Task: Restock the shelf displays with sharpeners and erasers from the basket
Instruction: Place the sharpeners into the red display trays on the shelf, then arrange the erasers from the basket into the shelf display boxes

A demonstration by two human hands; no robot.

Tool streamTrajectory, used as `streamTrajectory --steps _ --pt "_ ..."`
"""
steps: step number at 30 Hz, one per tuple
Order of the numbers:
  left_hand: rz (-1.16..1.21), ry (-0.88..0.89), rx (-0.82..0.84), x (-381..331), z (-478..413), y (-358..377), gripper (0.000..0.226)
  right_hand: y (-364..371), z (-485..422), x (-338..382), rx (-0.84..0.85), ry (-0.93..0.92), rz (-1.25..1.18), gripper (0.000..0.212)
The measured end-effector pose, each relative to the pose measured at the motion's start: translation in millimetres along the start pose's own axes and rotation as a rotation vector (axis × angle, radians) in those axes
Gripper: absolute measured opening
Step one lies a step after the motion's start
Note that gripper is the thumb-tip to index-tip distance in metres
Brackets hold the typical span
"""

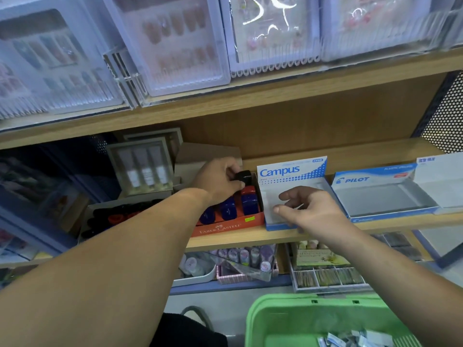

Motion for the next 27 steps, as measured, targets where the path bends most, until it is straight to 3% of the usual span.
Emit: streamTrajectory --steps 5,12,14,18,21,24,27 --pt "0.010 0.001 -0.032 10 -5 3 0.004 4 -3 1 0.001 0.007 -0.018 0.023" --pt "0.106 -0.002 -0.033 16 -10 9 0.009 6 -1 3 0.023 0.006 -0.012 0.022" --pt "0.082 -0.003 -0.014 14 -11 11 0.003 8 -1 5 0.020 -0.004 0.000 0.022" --pt "-0.049 0.004 0.053 1 -4 14 0.012 11 0 7 0.047 -0.004 0.031 0.025" --pt "-0.225 0.049 0.070 -14 10 12 0.027 7 11 6 0.094 -0.006 0.062 0.030" --pt "-0.241 0.108 0.092 -38 34 11 0.031 -1 35 -2 0.154 -0.036 0.123 0.033" --pt "-0.217 0.202 0.234 -70 71 37 0.020 -5 71 -35 0.332 0.008 0.312 0.033"
Point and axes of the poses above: each hand's wrist, its own z-axis away from the middle knuckle, its own y-axis out of the palm, x = y × z, the point moved 8 cm from there along -z, towards the middle knuckle, and after that the axes turned 8 degrees about z, right-handed, at the moved point
